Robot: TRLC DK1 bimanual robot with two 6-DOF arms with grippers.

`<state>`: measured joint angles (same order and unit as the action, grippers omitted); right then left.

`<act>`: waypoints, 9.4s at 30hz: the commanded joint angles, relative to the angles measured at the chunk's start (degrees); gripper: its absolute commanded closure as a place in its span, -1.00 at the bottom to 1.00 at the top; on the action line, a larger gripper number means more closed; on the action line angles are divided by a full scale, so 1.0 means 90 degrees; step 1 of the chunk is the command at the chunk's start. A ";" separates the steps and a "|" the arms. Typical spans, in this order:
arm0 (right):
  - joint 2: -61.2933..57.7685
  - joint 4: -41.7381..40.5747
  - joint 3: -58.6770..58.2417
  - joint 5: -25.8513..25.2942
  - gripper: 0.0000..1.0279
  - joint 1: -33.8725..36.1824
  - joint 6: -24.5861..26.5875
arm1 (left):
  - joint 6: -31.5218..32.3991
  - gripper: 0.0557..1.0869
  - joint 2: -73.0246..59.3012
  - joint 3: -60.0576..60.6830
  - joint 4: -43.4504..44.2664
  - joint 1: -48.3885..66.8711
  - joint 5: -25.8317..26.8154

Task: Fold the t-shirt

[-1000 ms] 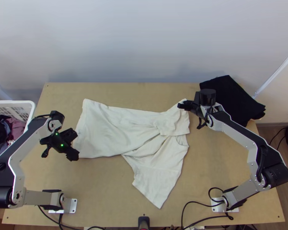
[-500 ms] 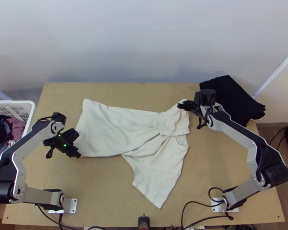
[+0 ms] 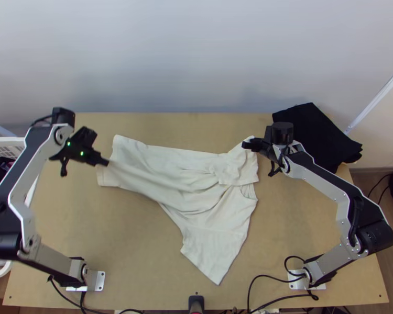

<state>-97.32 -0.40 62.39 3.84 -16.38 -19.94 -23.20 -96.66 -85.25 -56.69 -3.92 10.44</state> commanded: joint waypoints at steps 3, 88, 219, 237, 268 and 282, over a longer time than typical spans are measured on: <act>-0.0124 -0.0053 -0.0106 -0.0065 0.94 -0.0026 -0.0147 | 0.0791 0.92 -0.0812 -0.0820 0.0224 0.0192 0.0061; -0.0554 0.0055 -0.0008 -0.0231 0.18 -0.0113 -0.0157 | 0.0127 0.35 -0.1789 -0.0371 0.0742 -0.0570 0.1663; 0.1506 0.2438 0.6740 0.0863 0.94 0.2191 0.0429 | 0.3330 0.92 0.2000 -0.2100 0.6523 -0.0394 -0.2917; 0.6057 0.3082 0.3878 0.1908 0.94 0.2211 0.1523 | 0.3408 0.92 0.6766 0.1162 0.5517 0.0524 -0.2859; 0.2346 0.0367 -0.1630 0.1976 0.94 0.1127 0.0341 | 0.4228 0.92 0.3240 0.5361 0.7246 -0.0238 -0.1277; -0.0915 0.1373 0.1661 0.1976 0.94 0.1361 -0.0186 | 0.4179 0.92 -0.1027 0.1494 0.5947 -0.0677 -0.0974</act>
<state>-101.38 10.66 72.75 21.89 -4.73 -19.94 13.96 -100.22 -65.21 -1.41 -8.84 1.76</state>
